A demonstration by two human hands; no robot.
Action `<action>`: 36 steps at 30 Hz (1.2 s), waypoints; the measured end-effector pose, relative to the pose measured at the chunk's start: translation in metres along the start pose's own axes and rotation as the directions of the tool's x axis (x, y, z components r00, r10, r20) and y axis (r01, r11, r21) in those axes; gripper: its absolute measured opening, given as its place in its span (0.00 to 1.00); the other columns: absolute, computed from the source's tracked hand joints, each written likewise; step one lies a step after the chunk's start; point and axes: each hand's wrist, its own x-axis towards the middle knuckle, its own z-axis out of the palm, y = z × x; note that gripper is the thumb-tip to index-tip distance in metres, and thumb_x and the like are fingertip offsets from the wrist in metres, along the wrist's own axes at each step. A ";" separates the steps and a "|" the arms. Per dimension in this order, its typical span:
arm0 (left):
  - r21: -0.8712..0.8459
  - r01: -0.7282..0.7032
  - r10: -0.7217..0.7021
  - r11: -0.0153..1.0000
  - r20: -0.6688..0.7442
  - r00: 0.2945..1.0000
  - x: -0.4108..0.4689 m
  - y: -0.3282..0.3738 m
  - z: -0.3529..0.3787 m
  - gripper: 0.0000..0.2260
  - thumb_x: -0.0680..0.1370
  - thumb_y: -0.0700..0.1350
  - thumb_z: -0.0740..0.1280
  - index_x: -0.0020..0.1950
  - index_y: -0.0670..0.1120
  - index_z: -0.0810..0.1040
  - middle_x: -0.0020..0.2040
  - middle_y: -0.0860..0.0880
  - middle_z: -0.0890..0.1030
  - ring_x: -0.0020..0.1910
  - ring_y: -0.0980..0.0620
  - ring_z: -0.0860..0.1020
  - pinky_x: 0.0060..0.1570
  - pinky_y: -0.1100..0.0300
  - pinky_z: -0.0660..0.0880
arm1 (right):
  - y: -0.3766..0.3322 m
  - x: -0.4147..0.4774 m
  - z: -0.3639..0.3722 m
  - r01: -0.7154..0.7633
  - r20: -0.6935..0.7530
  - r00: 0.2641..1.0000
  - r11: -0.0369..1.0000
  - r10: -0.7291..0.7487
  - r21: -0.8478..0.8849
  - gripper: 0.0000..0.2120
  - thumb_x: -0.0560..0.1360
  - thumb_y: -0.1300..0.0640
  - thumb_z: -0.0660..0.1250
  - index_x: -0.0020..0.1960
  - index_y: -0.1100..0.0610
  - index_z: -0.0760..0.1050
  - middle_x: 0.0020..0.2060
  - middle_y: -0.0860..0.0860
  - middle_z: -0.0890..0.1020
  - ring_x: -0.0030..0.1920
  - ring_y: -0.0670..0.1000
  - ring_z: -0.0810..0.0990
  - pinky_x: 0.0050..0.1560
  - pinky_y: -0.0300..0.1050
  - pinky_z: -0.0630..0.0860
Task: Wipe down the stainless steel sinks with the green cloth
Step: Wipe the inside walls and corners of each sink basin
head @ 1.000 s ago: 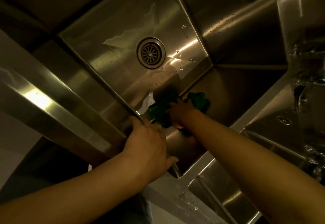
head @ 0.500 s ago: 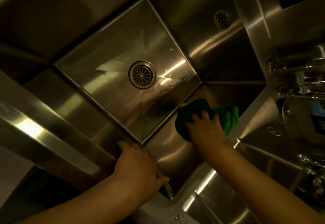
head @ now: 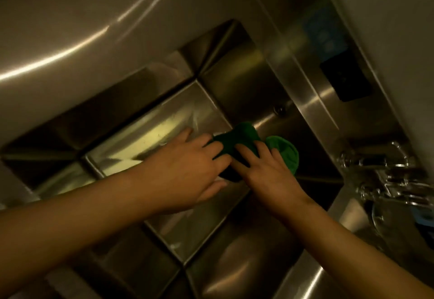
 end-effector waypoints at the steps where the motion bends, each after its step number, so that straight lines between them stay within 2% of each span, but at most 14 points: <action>1: 0.007 0.002 -0.002 1.000 -0.033 0.999 0.004 -0.009 -0.004 0.26 0.82 0.62 0.46 0.69 0.51 0.73 0.64 0.47 0.79 0.64 0.44 0.76 0.65 0.39 0.72 | 0.005 0.007 -0.005 0.009 -0.035 0.999 1.000 -0.010 -0.017 0.34 0.71 0.61 0.66 0.77 0.51 0.66 0.75 0.56 0.66 0.70 0.67 0.66 0.62 0.64 0.70; 4: 0.049 0.014 -0.007 0.999 -0.129 0.992 0.017 -0.035 -0.018 0.25 0.81 0.62 0.49 0.66 0.50 0.77 0.62 0.47 0.80 0.62 0.43 0.78 0.64 0.38 0.74 | 0.022 0.031 -0.018 0.038 -0.152 0.987 0.997 -0.047 -0.064 0.32 0.70 0.60 0.59 0.75 0.53 0.68 0.73 0.58 0.68 0.68 0.69 0.69 0.58 0.66 0.72; 7: 0.121 0.011 0.011 0.993 -0.178 0.984 0.031 -0.063 -0.034 0.23 0.81 0.60 0.52 0.64 0.50 0.78 0.60 0.46 0.80 0.63 0.43 0.77 0.66 0.37 0.72 | 0.038 0.063 -0.026 0.058 -0.298 0.949 0.987 -0.101 -0.150 0.32 0.70 0.60 0.65 0.74 0.55 0.68 0.73 0.59 0.69 0.68 0.69 0.69 0.56 0.65 0.72; 12: 0.355 -0.084 0.114 0.931 -0.063 0.992 0.049 -0.103 -0.041 0.10 0.77 0.50 0.67 0.52 0.46 0.83 0.54 0.42 0.83 0.65 0.37 0.78 0.71 0.30 0.65 | 0.071 0.127 -0.034 0.054 -0.366 0.913 0.944 -0.178 -0.325 0.33 0.73 0.53 0.71 0.76 0.56 0.68 0.76 0.60 0.66 0.72 0.68 0.62 0.65 0.66 0.62; 14: 0.418 -0.156 0.188 0.895 -0.038 0.981 0.052 -0.119 -0.040 0.08 0.72 0.49 0.73 0.46 0.45 0.85 0.49 0.40 0.84 0.61 0.36 0.80 0.71 0.29 0.65 | 0.081 0.149 -0.028 0.046 -0.319 0.930 0.919 -0.182 -0.391 0.34 0.72 0.53 0.73 0.76 0.55 0.69 0.77 0.60 0.66 0.75 0.67 0.61 0.70 0.66 0.61; 16: 0.437 -0.219 0.242 0.872 0.001 0.970 0.051 -0.137 -0.039 0.09 0.68 0.49 0.77 0.43 0.46 0.86 0.45 0.41 0.85 0.58 0.37 0.82 0.73 0.31 0.60 | 0.083 0.167 -0.013 0.050 -0.243 0.952 0.881 -0.184 -0.471 0.32 0.75 0.52 0.71 0.77 0.54 0.67 0.79 0.60 0.62 0.79 0.66 0.57 0.75 0.66 0.56; 18: 0.458 -0.249 0.241 0.854 0.076 0.967 0.048 -0.151 -0.033 0.08 0.70 0.51 0.74 0.44 0.48 0.87 0.45 0.44 0.85 0.59 0.39 0.82 0.77 0.34 0.50 | 0.080 0.181 0.008 0.065 -0.167 0.969 0.841 -0.181 -0.537 0.29 0.79 0.53 0.65 0.78 0.54 0.64 0.80 0.60 0.58 0.80 0.66 0.51 0.76 0.66 0.46; 20: 0.486 -0.271 0.250 0.831 0.108 0.962 0.047 -0.159 -0.024 0.08 0.72 0.51 0.71 0.44 0.49 0.87 0.43 0.47 0.84 0.58 0.40 0.81 0.79 0.34 0.44 | 0.077 0.192 0.030 0.100 -0.086 0.978 0.785 -0.191 -0.611 0.27 0.81 0.53 0.59 0.78 0.57 0.63 0.81 0.60 0.56 0.81 0.65 0.48 0.75 0.65 0.40; 25: 0.384 -0.325 0.334 0.865 0.044 0.941 0.047 -0.162 -0.022 0.08 0.67 0.52 0.67 0.37 0.50 0.82 0.35 0.48 0.79 0.46 0.41 0.80 0.76 0.36 0.56 | 0.074 0.191 0.080 0.161 0.047 0.984 0.736 -0.173 -0.658 0.27 0.82 0.48 0.59 0.79 0.56 0.63 0.81 0.60 0.55 0.81 0.65 0.47 0.77 0.65 0.43; 30: 0.329 -0.319 0.327 0.889 0.034 0.944 0.045 -0.163 -0.022 0.13 0.71 0.56 0.60 0.37 0.51 0.81 0.35 0.50 0.79 0.45 0.44 0.80 0.72 0.38 0.60 | 0.081 0.162 0.107 0.227 0.144 0.974 0.735 -0.176 -0.639 0.26 0.82 0.47 0.60 0.78 0.54 0.66 0.80 0.59 0.57 0.81 0.65 0.49 0.77 0.65 0.45; 33: 0.340 -0.317 0.318 0.885 0.053 0.947 0.045 -0.163 -0.023 0.13 0.71 0.57 0.61 0.38 0.52 0.81 0.35 0.50 0.79 0.44 0.44 0.80 0.72 0.39 0.61 | 0.090 0.129 0.118 0.283 0.209 0.959 0.729 -0.193 -0.623 0.27 0.82 0.48 0.61 0.79 0.55 0.64 0.81 0.60 0.56 0.80 0.66 0.47 0.78 0.65 0.45; 36: 0.340 -0.325 0.320 0.883 0.072 0.945 0.046 -0.163 -0.026 0.12 0.72 0.58 0.64 0.37 0.52 0.81 0.35 0.50 0.80 0.44 0.45 0.80 0.72 0.39 0.61 | 0.097 0.084 0.129 0.338 0.301 0.935 0.733 -0.189 -0.591 0.25 0.84 0.52 0.56 0.79 0.57 0.63 0.81 0.60 0.54 0.81 0.65 0.45 0.77 0.64 0.40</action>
